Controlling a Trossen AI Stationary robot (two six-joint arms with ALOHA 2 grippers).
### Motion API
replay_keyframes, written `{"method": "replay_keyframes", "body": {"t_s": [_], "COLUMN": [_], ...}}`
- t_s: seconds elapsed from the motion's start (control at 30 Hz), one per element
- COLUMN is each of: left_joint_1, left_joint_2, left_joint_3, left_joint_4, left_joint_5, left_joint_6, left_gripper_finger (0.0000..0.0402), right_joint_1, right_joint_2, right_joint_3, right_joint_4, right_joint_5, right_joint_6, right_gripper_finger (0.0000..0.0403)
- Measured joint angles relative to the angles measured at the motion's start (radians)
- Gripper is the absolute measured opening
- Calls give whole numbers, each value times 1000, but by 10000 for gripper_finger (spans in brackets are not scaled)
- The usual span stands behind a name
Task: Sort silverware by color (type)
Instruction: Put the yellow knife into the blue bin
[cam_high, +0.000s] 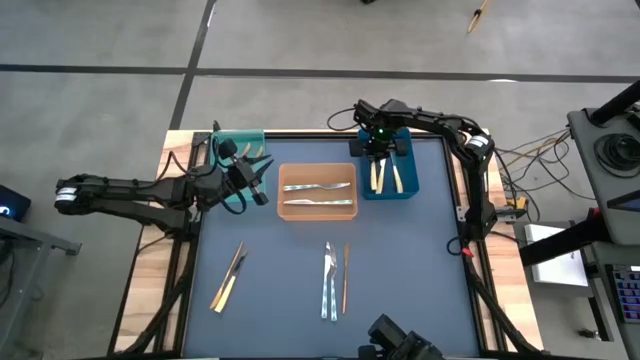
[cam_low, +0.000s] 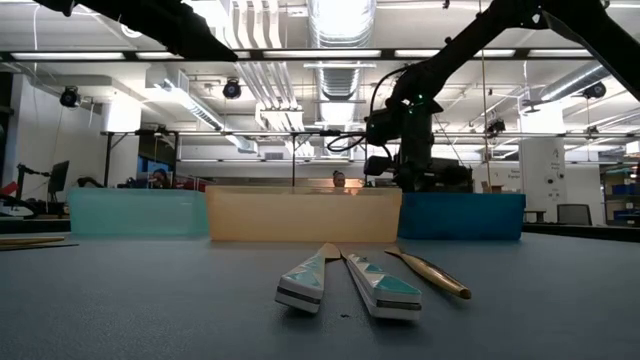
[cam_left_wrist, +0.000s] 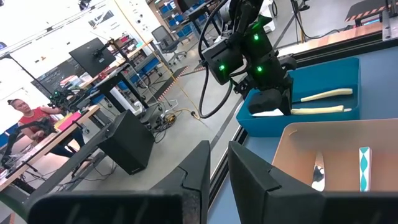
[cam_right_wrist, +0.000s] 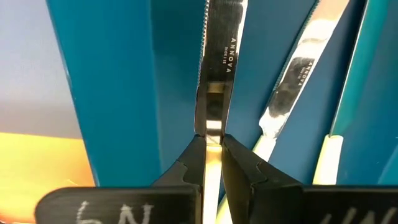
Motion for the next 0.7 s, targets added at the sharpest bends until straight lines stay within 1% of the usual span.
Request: {"method": "replay_keyframes", "body": {"t_s": [0.7], "left_joint_1": [0], "left_joint_2": [0], "left_joint_3": [0], "left_joint_4": [-8], "left_joint_5": [0], "left_joint_6": [0], "left_gripper_finger": [40], "right_joint_1": [4], "right_joint_2": [0], "right_joint_3": [-29], "right_joint_4": [22], "right_joint_5": [8], "right_joint_6": [15], "right_gripper_finger": [20]}}
